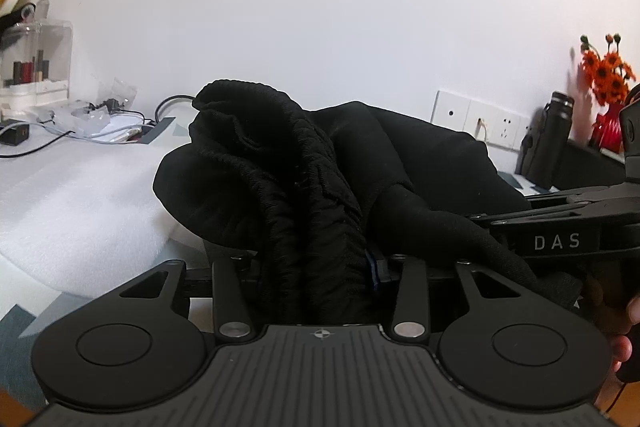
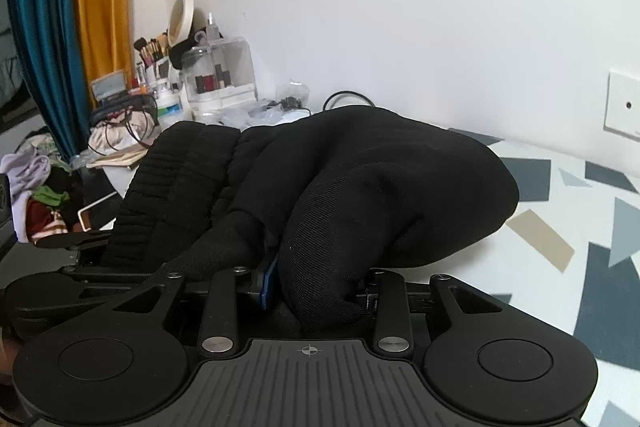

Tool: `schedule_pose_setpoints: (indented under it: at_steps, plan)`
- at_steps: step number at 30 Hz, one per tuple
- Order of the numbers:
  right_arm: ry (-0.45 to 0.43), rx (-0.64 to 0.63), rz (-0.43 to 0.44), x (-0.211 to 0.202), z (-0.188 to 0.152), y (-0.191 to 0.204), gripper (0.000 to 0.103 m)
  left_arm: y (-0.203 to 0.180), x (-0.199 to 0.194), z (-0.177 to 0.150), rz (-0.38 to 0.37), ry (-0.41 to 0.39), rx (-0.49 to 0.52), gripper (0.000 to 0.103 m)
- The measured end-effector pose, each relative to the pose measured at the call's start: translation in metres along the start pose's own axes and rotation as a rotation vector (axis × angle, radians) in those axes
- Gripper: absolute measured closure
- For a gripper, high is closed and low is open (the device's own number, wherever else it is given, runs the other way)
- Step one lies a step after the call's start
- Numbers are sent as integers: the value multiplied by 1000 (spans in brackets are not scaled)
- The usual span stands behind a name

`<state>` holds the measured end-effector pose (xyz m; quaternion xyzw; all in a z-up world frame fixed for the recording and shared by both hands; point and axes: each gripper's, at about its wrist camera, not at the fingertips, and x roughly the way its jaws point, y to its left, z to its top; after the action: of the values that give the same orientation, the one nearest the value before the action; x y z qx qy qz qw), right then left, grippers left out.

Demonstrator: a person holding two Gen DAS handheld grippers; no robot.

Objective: Fold clothes
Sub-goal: 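Carry the held black stack with both grippers toward the beige chair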

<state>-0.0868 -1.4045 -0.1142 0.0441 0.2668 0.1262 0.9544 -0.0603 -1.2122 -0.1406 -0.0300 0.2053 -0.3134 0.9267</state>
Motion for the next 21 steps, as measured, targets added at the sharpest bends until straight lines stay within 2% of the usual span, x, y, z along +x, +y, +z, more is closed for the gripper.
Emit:
schedule_pose_setpoints:
  at_steps: [4,8,14,21]
  plan:
    - [41,-1,-14,14,17,9,74,17,5,14,-21,20,-19,64]
    - [84,34,-30,20,43,19,75,32,10,42,-46,66,-30,65]
    - [103,79,-61,11,94,30,76,43,4,89,-94,93,-58,65]
    - [141,91,-75,3,142,57,76,54,-18,129,-101,122,-79,65]
